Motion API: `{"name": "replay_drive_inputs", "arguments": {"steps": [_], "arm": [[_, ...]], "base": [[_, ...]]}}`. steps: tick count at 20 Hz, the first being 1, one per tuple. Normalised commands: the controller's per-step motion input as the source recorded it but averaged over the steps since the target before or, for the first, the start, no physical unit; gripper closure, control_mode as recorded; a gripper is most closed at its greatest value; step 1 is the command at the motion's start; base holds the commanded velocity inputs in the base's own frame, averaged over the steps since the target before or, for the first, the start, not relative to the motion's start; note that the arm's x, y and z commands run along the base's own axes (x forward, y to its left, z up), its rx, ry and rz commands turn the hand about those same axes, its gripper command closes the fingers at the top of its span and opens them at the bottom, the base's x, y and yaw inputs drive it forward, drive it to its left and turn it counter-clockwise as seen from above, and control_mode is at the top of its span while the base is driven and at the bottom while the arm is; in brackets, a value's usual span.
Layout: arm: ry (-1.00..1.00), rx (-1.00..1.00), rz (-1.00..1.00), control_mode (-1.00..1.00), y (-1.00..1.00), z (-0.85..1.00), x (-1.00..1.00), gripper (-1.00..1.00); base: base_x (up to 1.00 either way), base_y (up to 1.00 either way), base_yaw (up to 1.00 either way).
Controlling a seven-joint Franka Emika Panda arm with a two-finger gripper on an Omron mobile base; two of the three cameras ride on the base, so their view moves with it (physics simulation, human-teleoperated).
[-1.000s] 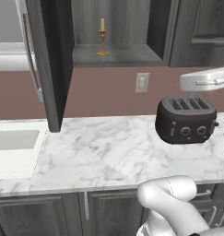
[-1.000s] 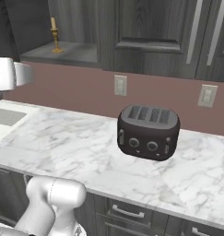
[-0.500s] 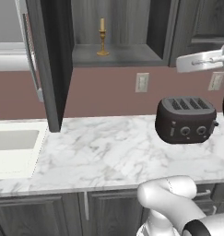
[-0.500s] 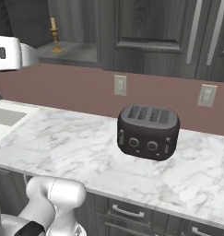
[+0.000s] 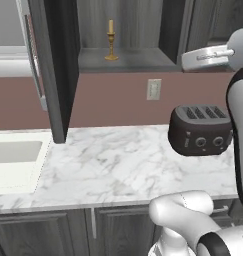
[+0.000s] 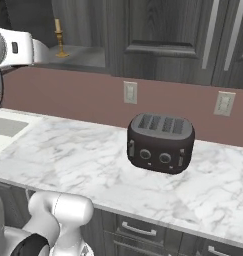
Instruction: Get the candle and the liquor from the cabinet and move them to the dining counter.
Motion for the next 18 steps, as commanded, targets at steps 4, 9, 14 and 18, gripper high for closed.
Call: {"name": "replay_drive_inputs", "arguments": {"steps": [4, 9, 14, 18], "arm": [[0.0, 0.0, 0.0, -1.0, 0.12, 0.0, 0.42, -1.0], [0.0, 0.0, 0.0, -1.0, 0.07, 0.0, 0.61, -1.0], [0.0, 0.0, 0.0, -1.0, 0.04, -0.01, 0.63, -1.0], [-0.03, 0.0, 0.01, -1.0, 0.18, -0.13, 0.43, -1.0]], "base": [[0.0, 0.0, 0.0], [0.0, 0.0, 0.0], [0.0, 0.0, 0.0], [0.0, 0.0, 0.0]]}}
